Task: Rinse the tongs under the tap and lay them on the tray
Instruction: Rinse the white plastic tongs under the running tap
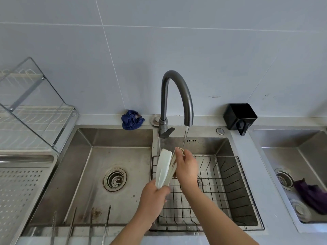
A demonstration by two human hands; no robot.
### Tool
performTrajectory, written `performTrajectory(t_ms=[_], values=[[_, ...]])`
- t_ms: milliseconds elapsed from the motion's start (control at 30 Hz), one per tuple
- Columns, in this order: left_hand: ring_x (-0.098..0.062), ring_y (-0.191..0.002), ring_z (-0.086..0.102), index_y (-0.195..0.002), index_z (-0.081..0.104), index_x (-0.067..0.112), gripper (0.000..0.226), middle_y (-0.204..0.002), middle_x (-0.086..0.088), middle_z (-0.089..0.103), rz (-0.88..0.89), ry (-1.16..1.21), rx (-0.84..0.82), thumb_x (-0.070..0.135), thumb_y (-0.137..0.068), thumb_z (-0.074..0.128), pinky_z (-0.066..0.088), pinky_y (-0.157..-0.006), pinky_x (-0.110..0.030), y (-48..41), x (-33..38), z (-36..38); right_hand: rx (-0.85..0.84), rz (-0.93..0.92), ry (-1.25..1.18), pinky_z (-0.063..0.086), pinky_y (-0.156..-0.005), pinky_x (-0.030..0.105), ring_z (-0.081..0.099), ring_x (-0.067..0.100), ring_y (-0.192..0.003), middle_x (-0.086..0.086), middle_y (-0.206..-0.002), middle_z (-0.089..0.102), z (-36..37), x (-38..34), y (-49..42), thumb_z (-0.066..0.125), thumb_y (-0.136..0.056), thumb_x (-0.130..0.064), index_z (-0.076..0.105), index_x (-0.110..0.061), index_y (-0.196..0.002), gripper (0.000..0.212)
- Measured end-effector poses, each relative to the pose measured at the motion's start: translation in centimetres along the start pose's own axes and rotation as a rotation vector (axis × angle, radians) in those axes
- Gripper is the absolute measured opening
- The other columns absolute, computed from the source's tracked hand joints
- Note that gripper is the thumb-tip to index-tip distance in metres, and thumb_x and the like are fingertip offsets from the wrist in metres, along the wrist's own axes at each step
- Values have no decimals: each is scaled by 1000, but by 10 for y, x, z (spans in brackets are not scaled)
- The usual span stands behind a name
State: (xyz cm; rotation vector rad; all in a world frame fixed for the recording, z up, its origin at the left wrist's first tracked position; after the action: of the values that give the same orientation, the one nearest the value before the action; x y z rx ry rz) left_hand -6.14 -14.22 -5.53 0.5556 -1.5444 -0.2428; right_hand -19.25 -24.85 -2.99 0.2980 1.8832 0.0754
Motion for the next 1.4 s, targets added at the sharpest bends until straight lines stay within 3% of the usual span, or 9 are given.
performTrajectory(t_ms=[100,267,433,567,667,833,1000,1167,1400], values=[[-14,-63,52,-95,69,13,32,-75,-8,59,-11,11,13,25,-65,63,46,-60,-33,2,-1,5,-83,43,-29,56,-55,44,57,20,-58,2,-63,58,3,5,-6,53,-104,-28,56,-13,-76,32],[-16,-74,59,-98,72,20,32,-82,-6,65,-6,60,52,22,-67,63,51,-60,-25,0,-4,0,-372,99,-142,50,-49,21,68,5,-56,-11,-65,72,23,16,6,53,-90,2,60,-6,-95,13],[-13,-72,57,-96,74,23,28,-86,-4,66,19,67,27,20,-71,64,52,-63,-27,-1,-2,8,-223,64,-213,48,-38,27,64,12,-45,-4,-56,69,10,10,-9,50,-107,-26,60,-10,-84,30],[-17,-80,60,-99,73,20,35,-91,-8,67,-12,74,26,25,-65,65,53,-64,-23,-5,1,9,-345,114,-268,51,-48,24,69,12,-58,-1,-70,76,14,14,-10,48,-92,3,65,-3,-95,18],[-20,-79,57,-97,73,21,36,-93,-17,66,-26,104,-12,25,-62,65,53,-65,-26,-5,1,12,-352,125,-276,64,-66,40,77,29,-81,11,-89,80,5,16,-19,54,-94,1,68,-7,-105,19],[-18,-80,61,-101,74,25,40,-100,-12,73,-15,70,-37,27,-63,62,53,-62,-21,-6,10,23,-123,58,-154,59,-46,36,73,19,-55,6,-65,75,-9,17,-28,51,-107,-29,62,-9,-86,31],[-18,-75,57,-107,74,20,45,-80,-10,61,-73,52,-32,29,-65,61,48,-63,-29,-6,2,8,-384,169,-193,65,-60,49,79,28,-76,11,-84,80,4,30,-31,52,-99,-3,66,-4,-100,13],[-19,-72,53,-93,76,21,34,-83,-8,62,-55,6,-45,30,-64,62,46,-64,-35,-6,5,9,-242,126,-137,63,-52,41,77,26,-65,11,-72,77,1,28,-37,64,-101,-25,67,-7,-86,23],[-19,-69,50,-102,71,5,45,-75,-5,56,6,-126,59,30,-66,60,39,-63,-36,-11,6,-16,-443,226,-339,65,-68,47,78,32,-86,16,-95,79,16,30,-29,52,-104,-13,69,-4,-107,20]])
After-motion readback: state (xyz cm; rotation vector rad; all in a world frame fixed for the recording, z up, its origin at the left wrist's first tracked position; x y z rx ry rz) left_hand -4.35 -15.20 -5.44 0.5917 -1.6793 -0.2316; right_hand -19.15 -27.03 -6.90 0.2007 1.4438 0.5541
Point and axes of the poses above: each hand's wrist, its own y-axis away from the middle knuckle, its own z-axis out of the palm, x = y × z, the point moved 9 cm from there along -y, towards the middle knuckle
